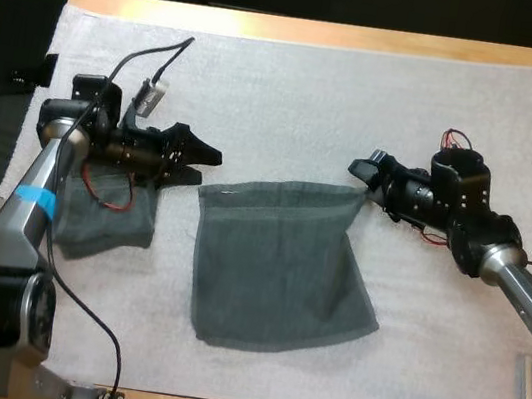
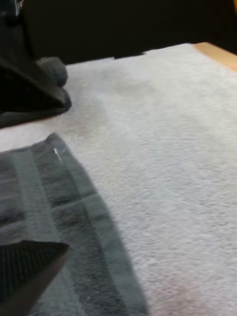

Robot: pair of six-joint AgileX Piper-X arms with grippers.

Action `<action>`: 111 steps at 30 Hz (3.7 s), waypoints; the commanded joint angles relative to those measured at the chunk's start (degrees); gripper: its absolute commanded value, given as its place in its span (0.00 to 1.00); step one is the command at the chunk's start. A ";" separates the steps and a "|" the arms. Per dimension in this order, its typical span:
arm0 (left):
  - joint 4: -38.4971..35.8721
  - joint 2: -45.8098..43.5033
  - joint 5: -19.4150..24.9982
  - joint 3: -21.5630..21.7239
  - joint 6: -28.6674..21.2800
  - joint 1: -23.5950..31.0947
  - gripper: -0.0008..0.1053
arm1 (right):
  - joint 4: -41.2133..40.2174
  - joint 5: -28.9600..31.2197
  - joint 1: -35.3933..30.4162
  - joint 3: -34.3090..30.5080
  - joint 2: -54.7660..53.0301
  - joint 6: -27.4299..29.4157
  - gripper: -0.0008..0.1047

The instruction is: Pick towel from pile, fold and stack

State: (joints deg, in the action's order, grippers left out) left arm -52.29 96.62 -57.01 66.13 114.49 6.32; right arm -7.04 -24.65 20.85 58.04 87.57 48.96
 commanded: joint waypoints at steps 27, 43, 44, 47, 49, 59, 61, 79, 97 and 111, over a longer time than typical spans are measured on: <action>-25.82 -26.03 20.34 0.22 -18.48 -5.79 0.58 | -45.07 4.07 -0.33 0.29 -17.69 31.36 0.54; -33.09 -41.73 31.10 -4.22 -13.41 -20.85 0.58 | -61.49 4.26 -0.33 0.29 -30.97 35.70 0.54; -33.18 -42.89 31.10 -4.88 -12.96 -21.19 0.58 | -61.91 4.26 -0.33 0.29 -31.64 35.70 0.54; -33.28 -45.88 30.26 -6.45 -11.99 -21.32 0.58 | -62.29 4.26 -0.33 0.22 -33.38 35.70 0.54; -33.28 -47.93 28.43 -6.93 -11.45 -21.32 0.58 | -61.71 3.73 -0.33 -0.80 -34.28 35.70 0.54; -33.28 -50.82 21.98 -6.92 -11.45 -21.32 0.58 | -50.09 2.55 -0.33 -11.49 -34.11 33.89 0.53; -33.28 -50.82 20.41 -6.92 -11.45 -21.32 0.58 | -47.27 2.45 -0.33 -13.49 -34.07 31.51 0.51; -33.28 -50.82 18.51 -6.92 -11.45 -21.32 0.58 | -18.63 -1.45 -0.33 -31.32 -33.23 8.94 0.49; -33.28 -50.82 18.51 -6.92 -11.45 -21.32 0.58 | -10.17 -4.38 -0.25 -32.75 -20.50 5.58 0.49; -33.28 -50.82 18.51 -6.92 -11.86 -21.32 0.58 | -5.14 -9.05 0.13 -32.75 -15.16 2.41 0.49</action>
State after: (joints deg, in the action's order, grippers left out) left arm -85.43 46.04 -38.10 59.19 102.89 -14.78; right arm -11.08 -32.94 20.85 25.39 71.61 51.39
